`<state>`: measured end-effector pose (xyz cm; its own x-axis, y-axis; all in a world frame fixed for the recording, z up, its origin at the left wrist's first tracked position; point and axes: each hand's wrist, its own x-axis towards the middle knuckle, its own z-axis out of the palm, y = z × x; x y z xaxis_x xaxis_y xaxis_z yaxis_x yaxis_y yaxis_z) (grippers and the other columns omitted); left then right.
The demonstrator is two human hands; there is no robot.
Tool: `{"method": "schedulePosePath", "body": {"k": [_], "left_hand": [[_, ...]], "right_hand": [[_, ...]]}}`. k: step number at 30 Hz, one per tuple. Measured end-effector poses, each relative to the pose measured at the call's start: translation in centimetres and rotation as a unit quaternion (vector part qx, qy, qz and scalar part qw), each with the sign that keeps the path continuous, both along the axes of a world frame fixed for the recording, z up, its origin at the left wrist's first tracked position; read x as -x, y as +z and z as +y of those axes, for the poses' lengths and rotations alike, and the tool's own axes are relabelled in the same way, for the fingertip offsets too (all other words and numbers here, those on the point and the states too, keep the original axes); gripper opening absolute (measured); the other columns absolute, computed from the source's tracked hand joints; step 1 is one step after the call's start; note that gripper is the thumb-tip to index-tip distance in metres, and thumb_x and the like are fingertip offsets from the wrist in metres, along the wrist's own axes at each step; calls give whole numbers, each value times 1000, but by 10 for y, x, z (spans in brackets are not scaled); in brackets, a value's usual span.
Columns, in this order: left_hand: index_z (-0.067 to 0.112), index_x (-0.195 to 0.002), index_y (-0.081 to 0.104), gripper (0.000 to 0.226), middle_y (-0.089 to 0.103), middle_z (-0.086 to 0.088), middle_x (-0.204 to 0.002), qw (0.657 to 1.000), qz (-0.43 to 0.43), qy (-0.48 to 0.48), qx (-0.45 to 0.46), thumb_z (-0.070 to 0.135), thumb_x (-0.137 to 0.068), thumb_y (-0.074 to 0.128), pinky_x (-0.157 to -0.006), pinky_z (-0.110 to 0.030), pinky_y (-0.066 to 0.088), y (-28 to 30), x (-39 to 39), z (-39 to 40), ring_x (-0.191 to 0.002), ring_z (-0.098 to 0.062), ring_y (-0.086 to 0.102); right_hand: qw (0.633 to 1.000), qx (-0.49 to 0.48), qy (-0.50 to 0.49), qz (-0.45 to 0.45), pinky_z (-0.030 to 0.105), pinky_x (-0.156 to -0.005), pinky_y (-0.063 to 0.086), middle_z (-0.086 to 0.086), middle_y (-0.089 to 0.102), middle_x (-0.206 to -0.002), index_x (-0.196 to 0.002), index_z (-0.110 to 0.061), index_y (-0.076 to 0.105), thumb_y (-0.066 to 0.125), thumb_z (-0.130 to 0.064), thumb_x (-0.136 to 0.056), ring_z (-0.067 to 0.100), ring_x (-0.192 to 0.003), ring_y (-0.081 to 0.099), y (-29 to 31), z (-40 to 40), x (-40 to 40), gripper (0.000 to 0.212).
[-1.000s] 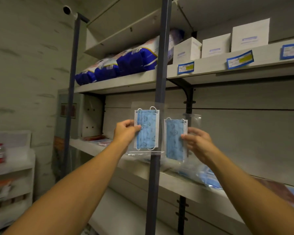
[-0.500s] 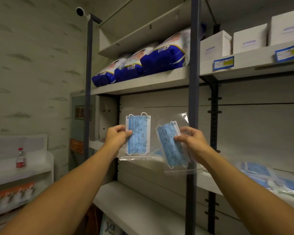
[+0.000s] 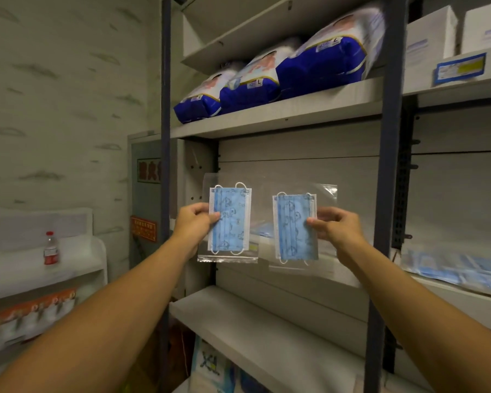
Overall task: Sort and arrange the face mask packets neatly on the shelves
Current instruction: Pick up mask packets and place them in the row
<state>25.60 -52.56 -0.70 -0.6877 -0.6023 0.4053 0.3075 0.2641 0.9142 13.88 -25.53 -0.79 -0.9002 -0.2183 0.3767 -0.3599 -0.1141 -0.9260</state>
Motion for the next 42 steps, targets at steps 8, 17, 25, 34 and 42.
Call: {"method": "schedulePosePath", "body": {"k": [8, 17, 25, 34, 42], "left_hand": [[17, -94, 67, 9, 72, -6, -104, 1000, 0, 7, 8, 8, -94, 67, -86, -46, 61, 2, 42, -48, -99, -22, 72], [19, -94, 66, 11, 73, -1, -99, 1000, -6, -13, 23, 10, -98, 63, -60, -30, 60, 30, 118, -82, -92, -18, 73], [16, -109, 67, 14, 72, -3, -106, 999, 7, -33, -3, 10, -97, 64, -63, -34, 61, 40, 184, -109, -96, -20, 72], [13, -106, 69, 13, 73, -4, -105, 997, 27, -65, -26, 7, -96, 65, -73, -39, 63, 37, 251, -149, -93, -20, 74], [15, -97, 70, 12, 73, -3, -102, 994, 33, -107, -8, 4, -95, 66, -77, -36, 61, 30, 308, -190, -91, -17, 72]], "right_hand": [[1000, 0, -11, 5, 31, -65, 60, 12, 72, -101, -104, -1, 66, 74, -3, -87, 23, -85, 74, 7, -52, 33, 19], [999, 7, -30, 22, 33, -71, 60, 14, 68, -103, -100, -3, 64, 75, 1, -85, 29, -93, 71, 35, -95, 102, 19], [998, -1, -55, 27, 42, -82, 62, 14, 68, -106, -101, -5, 64, 81, 0, -79, 29, -93, 72, 51, -114, 168, 27], [995, -6, -88, 39, 40, -79, 62, 13, 69, -105, -98, -6, 66, 81, -2, -80, 28, -91, 73, 55, -137, 207, 24], [991, -13, -130, 32, 37, -79, 62, 11, 69, -107, -100, -8, 66, 79, -4, -82, 26, -94, 72, 48, -167, 229, 23]]}}
